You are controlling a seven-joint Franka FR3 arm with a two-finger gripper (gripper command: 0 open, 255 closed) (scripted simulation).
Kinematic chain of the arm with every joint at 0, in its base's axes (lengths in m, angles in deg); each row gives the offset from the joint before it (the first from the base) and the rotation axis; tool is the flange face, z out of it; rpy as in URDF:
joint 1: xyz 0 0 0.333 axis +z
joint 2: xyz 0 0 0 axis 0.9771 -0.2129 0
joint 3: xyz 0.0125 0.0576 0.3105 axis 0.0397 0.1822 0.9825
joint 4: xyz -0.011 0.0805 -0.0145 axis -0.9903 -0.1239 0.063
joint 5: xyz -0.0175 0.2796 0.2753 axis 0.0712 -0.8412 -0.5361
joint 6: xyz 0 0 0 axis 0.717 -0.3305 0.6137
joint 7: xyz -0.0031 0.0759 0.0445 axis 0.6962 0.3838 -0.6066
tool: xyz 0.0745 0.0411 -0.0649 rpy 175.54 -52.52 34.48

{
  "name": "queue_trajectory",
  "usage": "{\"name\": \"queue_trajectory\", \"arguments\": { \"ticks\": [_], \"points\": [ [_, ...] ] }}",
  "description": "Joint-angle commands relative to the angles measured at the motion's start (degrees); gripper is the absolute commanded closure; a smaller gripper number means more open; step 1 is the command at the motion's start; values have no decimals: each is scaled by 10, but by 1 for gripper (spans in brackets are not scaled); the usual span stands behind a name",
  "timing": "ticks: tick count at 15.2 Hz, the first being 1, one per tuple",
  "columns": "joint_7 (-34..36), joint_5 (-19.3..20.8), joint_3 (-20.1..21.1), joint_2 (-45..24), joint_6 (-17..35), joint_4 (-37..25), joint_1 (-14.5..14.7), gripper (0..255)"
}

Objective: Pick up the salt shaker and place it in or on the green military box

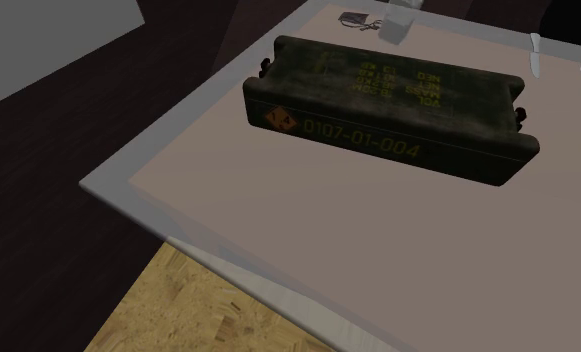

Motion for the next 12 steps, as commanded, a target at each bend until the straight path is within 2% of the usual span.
{"name": "queue_trajectory", "arguments": {
  "ticks": [1,12],
  "points": [
    [-1,0,0,1,17,18,1,255],
    [-11,-5,1,-8,98,90,2,255]
  ]
}}
